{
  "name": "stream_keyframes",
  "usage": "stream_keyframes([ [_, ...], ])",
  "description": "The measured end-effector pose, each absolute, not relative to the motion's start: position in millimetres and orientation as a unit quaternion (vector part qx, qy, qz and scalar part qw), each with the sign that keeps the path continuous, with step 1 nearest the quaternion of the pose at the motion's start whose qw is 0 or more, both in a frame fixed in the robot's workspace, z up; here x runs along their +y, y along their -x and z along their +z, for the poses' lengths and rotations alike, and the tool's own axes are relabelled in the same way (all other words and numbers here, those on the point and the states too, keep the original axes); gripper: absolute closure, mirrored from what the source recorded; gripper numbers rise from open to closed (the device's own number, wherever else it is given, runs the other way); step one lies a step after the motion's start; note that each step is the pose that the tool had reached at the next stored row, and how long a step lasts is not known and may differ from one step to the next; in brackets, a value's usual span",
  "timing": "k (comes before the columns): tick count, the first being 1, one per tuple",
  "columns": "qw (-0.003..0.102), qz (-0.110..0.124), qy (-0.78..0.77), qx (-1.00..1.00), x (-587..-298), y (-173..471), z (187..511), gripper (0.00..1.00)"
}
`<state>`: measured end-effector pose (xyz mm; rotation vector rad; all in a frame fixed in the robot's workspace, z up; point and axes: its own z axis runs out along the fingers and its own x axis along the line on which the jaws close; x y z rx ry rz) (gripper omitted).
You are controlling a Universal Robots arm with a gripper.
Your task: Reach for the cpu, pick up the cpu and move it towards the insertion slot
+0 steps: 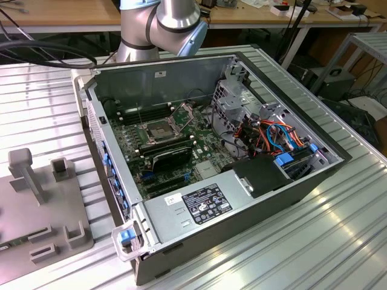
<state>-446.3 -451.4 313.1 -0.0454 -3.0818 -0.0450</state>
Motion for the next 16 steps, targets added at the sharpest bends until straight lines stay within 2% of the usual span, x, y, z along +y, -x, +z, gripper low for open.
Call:
stream_keyframes([
  [16, 0.03, -0.015, 0.015, -0.999, -451, 446, 331, 0.45],
])
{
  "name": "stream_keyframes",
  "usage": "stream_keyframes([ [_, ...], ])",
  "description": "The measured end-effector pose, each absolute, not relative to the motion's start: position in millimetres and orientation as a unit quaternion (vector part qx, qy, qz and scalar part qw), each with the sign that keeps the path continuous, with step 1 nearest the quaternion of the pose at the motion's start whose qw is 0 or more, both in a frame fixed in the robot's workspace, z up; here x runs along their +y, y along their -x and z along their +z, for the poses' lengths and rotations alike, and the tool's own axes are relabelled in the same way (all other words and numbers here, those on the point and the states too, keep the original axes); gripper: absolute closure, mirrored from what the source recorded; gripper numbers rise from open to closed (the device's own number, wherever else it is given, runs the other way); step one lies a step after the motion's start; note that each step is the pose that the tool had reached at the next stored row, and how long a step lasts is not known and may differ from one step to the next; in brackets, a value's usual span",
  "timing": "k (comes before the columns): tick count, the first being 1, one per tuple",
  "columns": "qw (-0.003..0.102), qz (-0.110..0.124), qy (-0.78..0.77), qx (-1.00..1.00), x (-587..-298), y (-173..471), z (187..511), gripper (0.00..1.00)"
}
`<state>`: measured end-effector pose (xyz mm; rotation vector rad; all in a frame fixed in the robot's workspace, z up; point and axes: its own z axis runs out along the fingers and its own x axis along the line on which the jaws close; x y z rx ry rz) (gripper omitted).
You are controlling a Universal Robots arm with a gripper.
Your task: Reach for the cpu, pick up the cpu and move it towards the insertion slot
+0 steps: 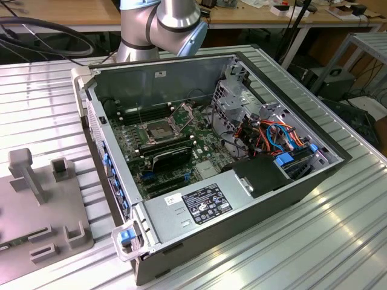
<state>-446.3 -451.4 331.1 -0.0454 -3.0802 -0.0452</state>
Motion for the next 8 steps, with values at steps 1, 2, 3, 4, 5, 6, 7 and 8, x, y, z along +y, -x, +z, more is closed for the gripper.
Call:
stream_keyframes([
  [1, 0.03, -0.015, 0.015, -0.999, -451, 446, 331, 0.45],
  [2, 0.031, -0.015, 0.015, -0.999, -451, 446, 331, 0.45],
  [3, 0.031, -0.015, 0.015, -0.999, -451, 446, 332, 0.45],
  [4, 0.031, -0.014, 0.015, -0.999, -451, 446, 333, 0.45],
  [5, 0.031, -0.015, 0.015, -0.999, -451, 446, 333, 0.45],
  [6, 0.031, -0.015, 0.015, -0.999, -451, 446, 335, 0.45],
  [7, 0.031, -0.015, 0.015, -0.999, -451, 446, 337, 0.45],
  [8, 0.031, -0.015, 0.015, -0.999, -451, 446, 342, 0.45],
])
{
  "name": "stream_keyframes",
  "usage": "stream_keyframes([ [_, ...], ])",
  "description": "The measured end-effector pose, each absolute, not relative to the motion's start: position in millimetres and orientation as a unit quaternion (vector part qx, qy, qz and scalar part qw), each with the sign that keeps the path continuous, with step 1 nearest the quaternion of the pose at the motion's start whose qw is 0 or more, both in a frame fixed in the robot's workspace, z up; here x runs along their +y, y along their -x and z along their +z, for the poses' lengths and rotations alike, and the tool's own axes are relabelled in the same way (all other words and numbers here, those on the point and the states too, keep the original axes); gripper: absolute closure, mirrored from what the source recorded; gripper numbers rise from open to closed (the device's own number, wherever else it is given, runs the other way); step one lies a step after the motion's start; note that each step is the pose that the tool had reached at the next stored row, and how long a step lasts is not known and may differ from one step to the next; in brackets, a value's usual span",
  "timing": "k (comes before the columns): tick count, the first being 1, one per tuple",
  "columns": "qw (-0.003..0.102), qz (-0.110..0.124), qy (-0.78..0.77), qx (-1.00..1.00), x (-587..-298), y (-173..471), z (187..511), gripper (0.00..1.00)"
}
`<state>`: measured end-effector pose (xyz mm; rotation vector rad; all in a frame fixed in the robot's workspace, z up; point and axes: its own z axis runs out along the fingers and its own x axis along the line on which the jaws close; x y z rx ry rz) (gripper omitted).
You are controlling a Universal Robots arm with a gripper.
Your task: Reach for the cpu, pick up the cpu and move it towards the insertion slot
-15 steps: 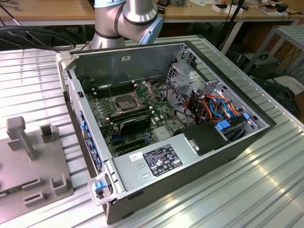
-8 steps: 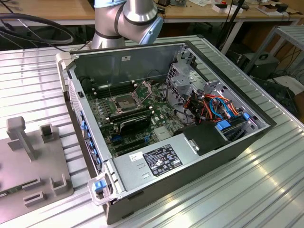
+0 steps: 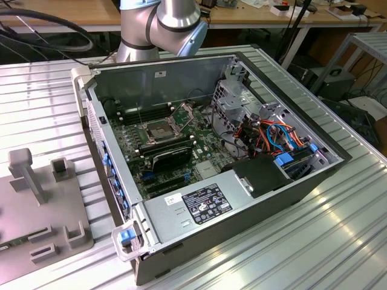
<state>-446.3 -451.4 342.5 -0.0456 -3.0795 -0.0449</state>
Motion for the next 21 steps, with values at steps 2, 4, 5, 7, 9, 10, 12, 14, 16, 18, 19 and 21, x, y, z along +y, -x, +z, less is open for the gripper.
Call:
stream_keyframes([
  [2, 0.031, -0.015, 0.015, -0.999, -451, 446, 351, 0.45],
  [4, 0.031, -0.015, 0.015, -0.999, -451, 446, 357, 0.45],
  [5, 0.032, -0.015, 0.015, -0.999, -451, 446, 362, 0.45],
  [7, 0.032, -0.015, 0.015, -0.999, -451, 446, 370, 0.45],
  [9, 0.032, -0.015, 0.015, -0.999, -451, 446, 375, 0.45],
  [10, 0.032, -0.015, 0.015, -0.999, -451, 446, 377, 0.45],
  [12, 0.032, -0.015, 0.015, -0.999, -451, 446, 386, 0.45],
  [14, 0.032, -0.015, 0.015, -0.999, -451, 446, 394, 0.45],
  [16, 0.032, -0.015, 0.015, -0.999, -451, 446, 401, 0.45],
  [18, 0.032, -0.015, 0.015, -0.999, -451, 446, 407, 0.45],
  [19, 0.032, -0.015, 0.015, -0.999, -451, 446, 409, 0.45],
  [21, 0.032, -0.015, 0.015, -0.999, -451, 446, 415, 0.45],
])
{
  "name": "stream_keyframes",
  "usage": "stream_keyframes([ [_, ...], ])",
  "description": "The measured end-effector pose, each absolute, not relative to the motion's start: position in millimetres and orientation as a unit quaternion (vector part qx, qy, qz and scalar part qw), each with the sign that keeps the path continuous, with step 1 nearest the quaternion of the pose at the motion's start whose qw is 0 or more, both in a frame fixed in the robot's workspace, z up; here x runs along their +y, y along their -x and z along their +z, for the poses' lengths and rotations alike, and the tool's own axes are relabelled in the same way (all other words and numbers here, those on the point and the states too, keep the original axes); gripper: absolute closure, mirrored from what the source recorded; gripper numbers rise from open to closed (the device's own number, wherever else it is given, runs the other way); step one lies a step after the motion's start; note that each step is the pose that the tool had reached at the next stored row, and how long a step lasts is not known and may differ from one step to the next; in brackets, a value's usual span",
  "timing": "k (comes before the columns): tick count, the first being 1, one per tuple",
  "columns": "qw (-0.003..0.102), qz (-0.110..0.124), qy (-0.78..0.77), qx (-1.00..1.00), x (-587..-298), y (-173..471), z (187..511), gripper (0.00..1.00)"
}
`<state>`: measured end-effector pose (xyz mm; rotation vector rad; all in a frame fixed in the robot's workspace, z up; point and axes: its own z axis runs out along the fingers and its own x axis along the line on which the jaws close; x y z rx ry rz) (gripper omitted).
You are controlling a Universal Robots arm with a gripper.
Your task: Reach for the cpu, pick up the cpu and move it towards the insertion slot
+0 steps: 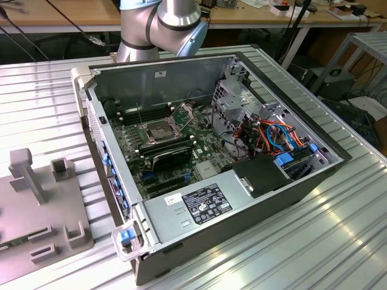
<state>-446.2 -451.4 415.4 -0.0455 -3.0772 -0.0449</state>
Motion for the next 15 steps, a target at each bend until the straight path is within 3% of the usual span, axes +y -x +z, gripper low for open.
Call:
stream_keyframes([
  [15, 0.032, -0.015, 0.015, -0.999, -451, 419, 420, 0.45],
])
